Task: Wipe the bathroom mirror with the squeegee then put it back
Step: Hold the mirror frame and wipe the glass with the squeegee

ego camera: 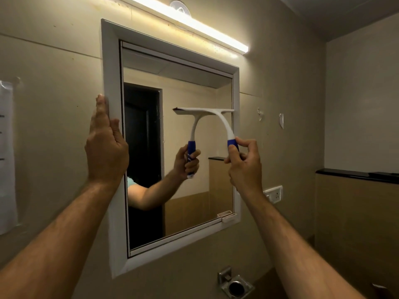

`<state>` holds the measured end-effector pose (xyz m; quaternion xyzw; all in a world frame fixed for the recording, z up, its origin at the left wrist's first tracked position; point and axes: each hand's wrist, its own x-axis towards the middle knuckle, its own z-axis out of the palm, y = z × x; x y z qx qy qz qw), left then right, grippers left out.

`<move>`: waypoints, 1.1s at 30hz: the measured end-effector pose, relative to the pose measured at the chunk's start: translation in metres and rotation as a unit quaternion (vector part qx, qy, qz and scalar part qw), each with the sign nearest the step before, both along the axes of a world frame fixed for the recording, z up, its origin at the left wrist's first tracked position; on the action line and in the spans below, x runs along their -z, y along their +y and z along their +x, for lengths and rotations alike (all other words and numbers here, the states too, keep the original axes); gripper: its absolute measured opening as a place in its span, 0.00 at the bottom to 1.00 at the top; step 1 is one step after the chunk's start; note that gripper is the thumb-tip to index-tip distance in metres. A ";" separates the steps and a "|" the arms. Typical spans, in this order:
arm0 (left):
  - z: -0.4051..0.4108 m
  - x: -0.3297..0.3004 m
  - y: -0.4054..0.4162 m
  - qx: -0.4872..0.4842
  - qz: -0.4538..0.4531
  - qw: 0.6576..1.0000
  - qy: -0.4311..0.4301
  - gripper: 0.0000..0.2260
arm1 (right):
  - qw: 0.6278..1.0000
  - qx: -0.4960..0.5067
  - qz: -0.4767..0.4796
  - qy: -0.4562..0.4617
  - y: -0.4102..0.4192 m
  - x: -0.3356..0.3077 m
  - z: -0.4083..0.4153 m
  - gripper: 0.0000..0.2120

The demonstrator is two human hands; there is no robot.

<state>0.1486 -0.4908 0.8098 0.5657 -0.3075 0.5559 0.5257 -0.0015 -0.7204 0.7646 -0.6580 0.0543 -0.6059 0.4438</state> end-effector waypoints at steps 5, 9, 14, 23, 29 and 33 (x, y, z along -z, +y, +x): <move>-0.002 0.004 0.000 -0.006 0.010 1.000 -0.012 0.21 | 1.000 0.000 0.002 0.027 -0.002 0.036 -0.003 0.08; -0.004 0.008 -0.002 0.003 0.008 1.000 -0.011 0.21 | 0.999 -0.006 0.015 0.050 -0.006 0.071 -0.006 0.09; -0.005 0.023 0.000 0.015 0.013 1.000 -0.005 0.22 | 1.000 0.002 -0.003 0.027 -0.001 0.053 -0.007 0.09; -0.008 0.038 -0.002 0.019 -0.004 1.000 -0.009 0.21 | 0.998 0.012 0.016 0.063 0.008 0.121 -0.008 0.10; -0.007 0.042 -0.002 0.009 0.006 1.000 -0.009 0.21 | 0.997 0.016 0.032 0.067 0.010 0.140 -0.013 0.07; -0.009 0.045 -0.001 0.010 0.010 1.000 -0.005 0.21 | 0.999 -0.001 0.013 0.050 0.011 0.105 -0.016 0.10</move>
